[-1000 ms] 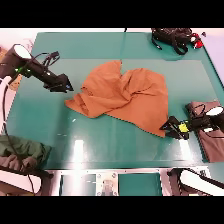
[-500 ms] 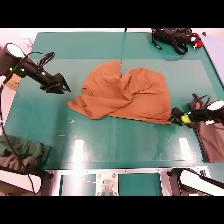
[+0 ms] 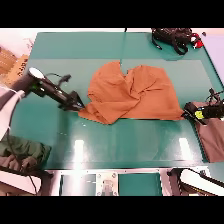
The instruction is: Fold the shirts.
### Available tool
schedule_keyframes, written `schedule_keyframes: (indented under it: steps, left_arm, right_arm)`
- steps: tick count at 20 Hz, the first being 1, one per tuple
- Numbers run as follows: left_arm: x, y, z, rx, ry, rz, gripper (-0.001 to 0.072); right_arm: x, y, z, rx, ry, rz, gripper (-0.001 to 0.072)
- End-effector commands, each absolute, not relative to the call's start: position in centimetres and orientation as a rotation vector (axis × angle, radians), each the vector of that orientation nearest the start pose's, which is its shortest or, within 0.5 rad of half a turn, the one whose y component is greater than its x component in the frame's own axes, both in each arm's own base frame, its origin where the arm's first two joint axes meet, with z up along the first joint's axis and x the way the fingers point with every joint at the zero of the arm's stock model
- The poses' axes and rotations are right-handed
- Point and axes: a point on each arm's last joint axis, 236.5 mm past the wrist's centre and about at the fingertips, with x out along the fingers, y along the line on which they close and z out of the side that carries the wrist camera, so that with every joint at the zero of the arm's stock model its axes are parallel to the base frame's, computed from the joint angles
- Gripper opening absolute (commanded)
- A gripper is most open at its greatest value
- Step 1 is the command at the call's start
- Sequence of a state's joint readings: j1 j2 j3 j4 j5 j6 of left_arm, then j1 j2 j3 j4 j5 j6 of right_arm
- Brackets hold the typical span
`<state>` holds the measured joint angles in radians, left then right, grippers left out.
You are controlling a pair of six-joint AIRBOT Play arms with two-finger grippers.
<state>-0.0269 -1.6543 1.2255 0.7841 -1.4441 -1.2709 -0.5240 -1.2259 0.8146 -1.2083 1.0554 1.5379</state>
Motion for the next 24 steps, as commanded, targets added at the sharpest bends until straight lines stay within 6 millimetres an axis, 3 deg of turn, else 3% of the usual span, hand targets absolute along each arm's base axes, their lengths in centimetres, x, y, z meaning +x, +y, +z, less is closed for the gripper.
schedule_keyframes:
  steps: [1, 6, 7, 8, 9, 12, 14, 16, 19, 21, 24]
  left_arm:
    - [33.7, -21.7, -7.3, -0.589, 1.578, -0.711, 0.0494]
    - [36.7, -23.1, -8.2, -0.589, 1.454, -0.627, 0.0493]
    - [37.1, -23.3, -8.0, -0.607, 1.437, -0.621, 0.0444]
    - [37.3, -23.6, -7.6, -0.625, 1.424, -0.636, 0.0178]
    - [37.2, -24.4, -6.7, -0.637, 1.406, -0.69, 0.002]
    - [36.4, -25.9, -2.0, -0.661, 1.361, -0.833, 0.0021]
    - [36.9, -25.3, 3.3, -0.617, 1.283, -0.906, 0.0021]
    - [37.8, -23.5, 10.8, -0.586, 1.153, -0.952, 0.002]
    - [38.0, -19.8, 23.0, -0.5, 0.901, -0.959, 0.002]
    - [36.5, -18.1, 30.4, -0.431, 0.744, -0.95, 0.0021]
    - [32.1, -17.3, 40.1, -0.278, 0.5, -0.954, 0.0021]
  right_arm:
    - [30.4, -8.9, -6.8, 0.701, 1.31, -0.268, 0.0016]
    - [30.3, -8.7, -7.0, 0.701, 1.316, -0.266, 0.0016]
    - [30.2, -8.7, -7.0, 0.702, 1.317, -0.265, 0.0015]
    - [30.2, -8.7, -7.0, 0.702, 1.317, -0.266, 0.0015]
    - [30.2, -8.7, -7.0, 0.702, 1.317, -0.266, 0.0016]
    - [30.4, -8.1, -6.2, 0.73, 1.325, -0.24, 0.0015]
    - [31.9, -7.0, -2.9, 0.773, 1.295, -0.173, 0.0015]
    - [34.6, -6.5, 3.8, 0.768, 1.169, -0.091, 0.0013]
    - [37.5, -5.8, 19.0, 0.659, 0.829, 0.015, 0.0014]
    - [36.5, -5.5, 29.3, 0.558, 0.597, 0.019, 0.0014]
    - [32.1, -4.9, 41.9, 0.439, 0.288, -0.013, 0.0014]
